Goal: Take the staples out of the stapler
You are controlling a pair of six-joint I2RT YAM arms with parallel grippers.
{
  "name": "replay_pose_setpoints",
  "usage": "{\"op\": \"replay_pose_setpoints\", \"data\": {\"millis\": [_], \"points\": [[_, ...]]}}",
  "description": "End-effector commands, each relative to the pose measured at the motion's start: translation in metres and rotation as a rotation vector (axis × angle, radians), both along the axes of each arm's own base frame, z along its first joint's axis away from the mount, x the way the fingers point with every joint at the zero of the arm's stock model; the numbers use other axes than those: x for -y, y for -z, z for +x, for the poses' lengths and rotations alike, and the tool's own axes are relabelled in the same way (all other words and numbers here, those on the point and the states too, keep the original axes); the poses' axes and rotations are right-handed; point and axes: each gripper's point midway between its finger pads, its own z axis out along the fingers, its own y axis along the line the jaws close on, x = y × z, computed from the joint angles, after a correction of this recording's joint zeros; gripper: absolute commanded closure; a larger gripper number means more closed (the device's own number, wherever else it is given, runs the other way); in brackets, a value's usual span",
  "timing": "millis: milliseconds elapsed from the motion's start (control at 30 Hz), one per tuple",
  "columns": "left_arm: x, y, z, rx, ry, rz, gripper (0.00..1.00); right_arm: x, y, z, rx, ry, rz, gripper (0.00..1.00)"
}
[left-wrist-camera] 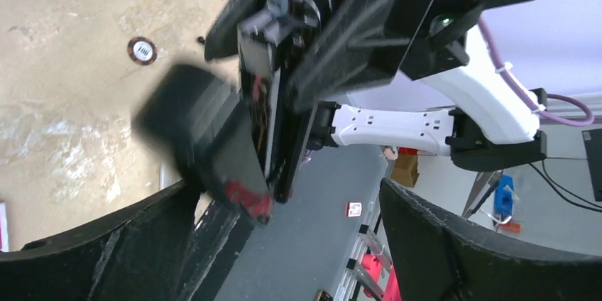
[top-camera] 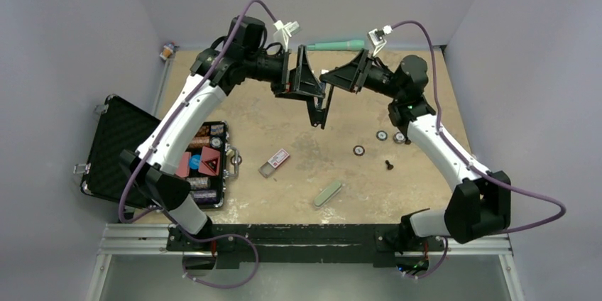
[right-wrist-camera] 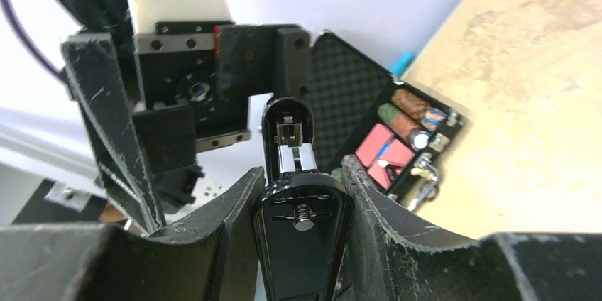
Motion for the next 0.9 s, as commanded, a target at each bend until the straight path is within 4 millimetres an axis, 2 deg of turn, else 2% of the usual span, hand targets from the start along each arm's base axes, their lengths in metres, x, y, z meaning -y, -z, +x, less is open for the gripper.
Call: {"op": "replay_pose_setpoints", "data": {"millis": [0,200,333,433,567,667,733,867], "points": [[-0.026,-0.017,-0.024,0.082,-0.028,0.027,0.0,0.016,0.016,0.023,-0.028,0.166,-0.138,1.0],[-0.051,0.012,-0.011,0.069,-0.137,0.195,0.0,0.017,0.031,0.031,-0.067,0.184,-0.171,1.0],[-0.063,0.019,0.007,0.132,-0.204,0.266,0.01,0.018,0.043,0.047,-0.083,0.209,-0.229,1.0],[-0.064,0.023,0.026,0.158,-0.236,0.293,0.02,0.023,0.054,0.06,-0.107,0.25,-0.333,1.0],[-0.052,0.024,0.054,0.166,-0.27,0.271,0.0,0.034,0.074,0.074,-0.122,0.299,-0.485,1.0],[-0.04,0.024,0.078,0.147,-0.309,0.237,0.08,0.052,0.104,0.085,-0.157,0.41,-0.717,1.0],[-0.027,0.026,0.094,0.135,-0.315,0.189,0.16,0.056,0.107,0.089,-0.121,0.445,-0.84,1.0],[-0.003,0.03,0.114,0.092,-0.297,0.094,0.25,0.044,0.109,0.084,-0.123,0.379,-0.808,1.0]]}}
